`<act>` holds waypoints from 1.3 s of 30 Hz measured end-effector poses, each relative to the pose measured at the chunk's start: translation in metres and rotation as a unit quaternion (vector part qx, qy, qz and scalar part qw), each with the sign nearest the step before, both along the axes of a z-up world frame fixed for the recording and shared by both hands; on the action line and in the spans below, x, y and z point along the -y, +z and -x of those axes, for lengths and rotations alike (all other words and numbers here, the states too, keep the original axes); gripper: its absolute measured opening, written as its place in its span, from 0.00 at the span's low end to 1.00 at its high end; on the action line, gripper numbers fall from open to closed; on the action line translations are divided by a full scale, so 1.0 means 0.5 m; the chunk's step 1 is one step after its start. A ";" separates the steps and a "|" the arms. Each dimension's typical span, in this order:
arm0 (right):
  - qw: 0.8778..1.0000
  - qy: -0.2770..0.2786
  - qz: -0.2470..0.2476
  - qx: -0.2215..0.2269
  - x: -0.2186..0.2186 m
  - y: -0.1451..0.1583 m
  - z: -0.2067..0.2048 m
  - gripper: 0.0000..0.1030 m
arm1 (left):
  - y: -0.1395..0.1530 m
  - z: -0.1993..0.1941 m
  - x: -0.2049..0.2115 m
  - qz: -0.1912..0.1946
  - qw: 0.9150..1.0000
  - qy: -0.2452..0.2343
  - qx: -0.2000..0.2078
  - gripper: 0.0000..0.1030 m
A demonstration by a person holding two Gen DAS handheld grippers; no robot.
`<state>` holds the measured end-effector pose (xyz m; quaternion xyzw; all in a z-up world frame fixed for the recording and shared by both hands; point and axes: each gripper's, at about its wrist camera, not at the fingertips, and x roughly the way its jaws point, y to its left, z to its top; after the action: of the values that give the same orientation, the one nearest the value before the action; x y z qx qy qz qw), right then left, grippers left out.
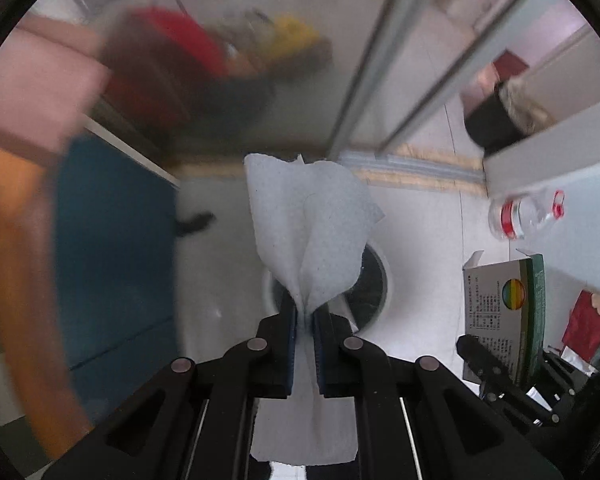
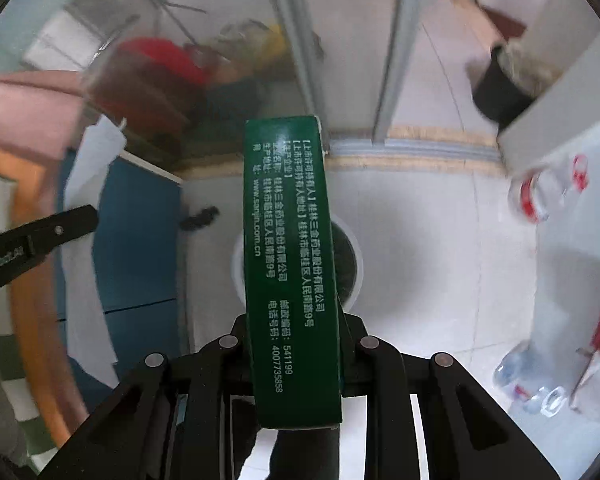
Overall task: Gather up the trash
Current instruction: 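Carry the tissue and box over the trash bin, then open both tools to drop the tissue and box into the bin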
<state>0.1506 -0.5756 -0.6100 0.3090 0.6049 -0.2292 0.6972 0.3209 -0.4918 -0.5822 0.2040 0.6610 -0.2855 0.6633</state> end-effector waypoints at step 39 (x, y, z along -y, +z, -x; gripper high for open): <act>0.996 -0.032 -0.059 -0.059 -0.008 -0.390 0.043 1.00 | -0.354 0.045 -0.014 -0.030 0.998 0.008 -0.060 0.95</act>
<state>0.1288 -0.5715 -0.8050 0.3547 0.6469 -0.2333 0.6335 0.2985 -0.4850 -0.7591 0.2004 0.7096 -0.2719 0.6184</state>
